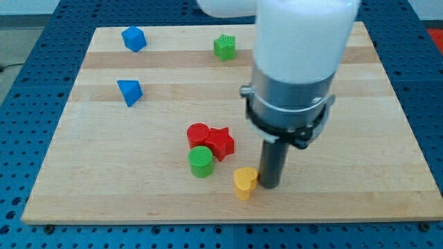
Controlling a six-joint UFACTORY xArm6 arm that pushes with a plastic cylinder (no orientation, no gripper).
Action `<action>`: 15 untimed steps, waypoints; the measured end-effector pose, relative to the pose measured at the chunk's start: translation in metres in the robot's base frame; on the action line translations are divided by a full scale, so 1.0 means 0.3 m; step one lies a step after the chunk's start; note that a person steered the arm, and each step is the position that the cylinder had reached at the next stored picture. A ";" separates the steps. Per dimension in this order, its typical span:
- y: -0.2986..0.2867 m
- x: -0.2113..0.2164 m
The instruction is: Push the yellow heart to the bottom left of the green circle
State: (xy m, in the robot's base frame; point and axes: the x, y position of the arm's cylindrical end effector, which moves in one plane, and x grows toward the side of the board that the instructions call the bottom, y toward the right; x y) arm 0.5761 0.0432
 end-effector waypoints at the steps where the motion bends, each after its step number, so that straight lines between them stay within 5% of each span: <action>1: -0.119 0.042; 3: -0.542 0.032; 4: -0.574 0.031; 5: -0.390 0.134; 7: -0.311 0.018; 9: -0.503 0.003; 11: -0.401 -0.158; 15: -0.573 -0.172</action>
State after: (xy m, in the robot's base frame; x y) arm 0.5245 -0.1288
